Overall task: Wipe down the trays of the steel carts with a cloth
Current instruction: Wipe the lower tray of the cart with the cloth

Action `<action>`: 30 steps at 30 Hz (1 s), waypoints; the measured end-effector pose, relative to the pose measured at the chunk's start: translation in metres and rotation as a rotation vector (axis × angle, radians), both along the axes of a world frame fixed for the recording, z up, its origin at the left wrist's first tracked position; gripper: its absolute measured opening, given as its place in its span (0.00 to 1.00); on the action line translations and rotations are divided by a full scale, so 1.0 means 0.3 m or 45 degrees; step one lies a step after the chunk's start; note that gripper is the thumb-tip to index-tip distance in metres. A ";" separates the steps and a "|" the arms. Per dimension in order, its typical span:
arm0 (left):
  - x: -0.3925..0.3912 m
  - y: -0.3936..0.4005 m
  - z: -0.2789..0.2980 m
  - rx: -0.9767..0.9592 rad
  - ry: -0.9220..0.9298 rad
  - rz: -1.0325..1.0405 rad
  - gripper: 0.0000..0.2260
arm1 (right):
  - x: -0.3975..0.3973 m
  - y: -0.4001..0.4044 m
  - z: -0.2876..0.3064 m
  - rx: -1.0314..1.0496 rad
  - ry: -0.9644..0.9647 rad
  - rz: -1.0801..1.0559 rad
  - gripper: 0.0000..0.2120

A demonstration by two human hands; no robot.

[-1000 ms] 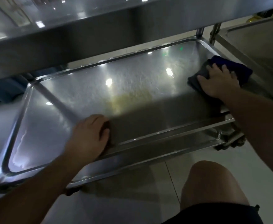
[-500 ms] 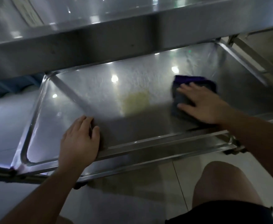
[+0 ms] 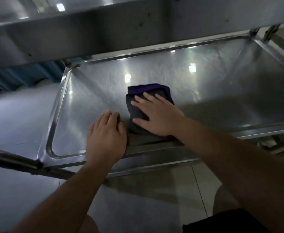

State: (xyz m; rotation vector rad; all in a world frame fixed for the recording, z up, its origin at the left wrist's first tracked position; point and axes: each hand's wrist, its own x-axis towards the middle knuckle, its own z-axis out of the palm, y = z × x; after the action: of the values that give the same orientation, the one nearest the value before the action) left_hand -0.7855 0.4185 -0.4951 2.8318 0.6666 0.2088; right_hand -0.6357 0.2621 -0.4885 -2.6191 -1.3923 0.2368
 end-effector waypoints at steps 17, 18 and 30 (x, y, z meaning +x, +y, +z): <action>-0.004 -0.010 -0.021 -0.092 0.050 -0.030 0.29 | 0.265 -0.057 -0.010 -0.007 0.015 -0.865 0.41; -0.006 -0.012 -0.017 -0.099 0.045 -0.026 0.29 | 0.250 0.020 -0.010 0.011 -0.006 -0.792 0.40; -0.005 -0.025 -0.021 -0.136 -0.284 0.071 0.29 | 0.075 0.132 -0.026 0.011 0.009 0.123 0.37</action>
State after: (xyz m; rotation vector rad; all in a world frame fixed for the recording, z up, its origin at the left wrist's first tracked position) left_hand -0.7869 0.4111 -0.5015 2.6386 0.6858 0.4759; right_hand -0.6132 0.3016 -0.4964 -2.5448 -1.5157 0.2509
